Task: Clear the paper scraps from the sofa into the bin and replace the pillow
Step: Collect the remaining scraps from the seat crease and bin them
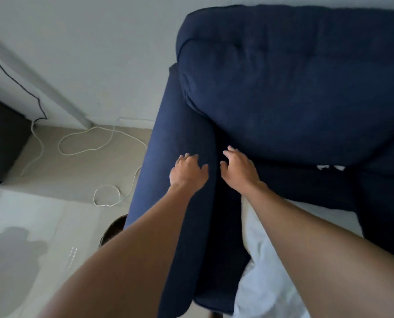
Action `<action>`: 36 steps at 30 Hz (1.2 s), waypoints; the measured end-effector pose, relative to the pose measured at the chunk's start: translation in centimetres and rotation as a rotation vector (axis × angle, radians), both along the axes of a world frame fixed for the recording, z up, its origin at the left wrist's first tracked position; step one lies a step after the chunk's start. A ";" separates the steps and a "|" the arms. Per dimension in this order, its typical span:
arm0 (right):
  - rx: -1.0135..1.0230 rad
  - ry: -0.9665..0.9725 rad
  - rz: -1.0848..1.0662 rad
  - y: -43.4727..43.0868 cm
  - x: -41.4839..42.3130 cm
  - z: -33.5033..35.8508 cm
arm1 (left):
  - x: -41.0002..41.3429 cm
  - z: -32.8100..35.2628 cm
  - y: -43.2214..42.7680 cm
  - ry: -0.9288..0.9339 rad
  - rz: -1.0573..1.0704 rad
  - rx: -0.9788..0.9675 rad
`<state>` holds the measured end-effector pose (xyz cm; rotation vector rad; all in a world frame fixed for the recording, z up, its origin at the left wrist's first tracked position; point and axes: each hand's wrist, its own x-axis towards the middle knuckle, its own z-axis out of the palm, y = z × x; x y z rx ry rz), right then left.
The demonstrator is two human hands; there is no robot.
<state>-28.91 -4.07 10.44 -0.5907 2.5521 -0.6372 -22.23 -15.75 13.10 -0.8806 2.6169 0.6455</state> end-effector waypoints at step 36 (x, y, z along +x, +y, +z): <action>0.001 -0.161 -0.643 33.2 -18.5 -19.0 | -23.1 -20.5 30.9 -0.161 -0.447 0.234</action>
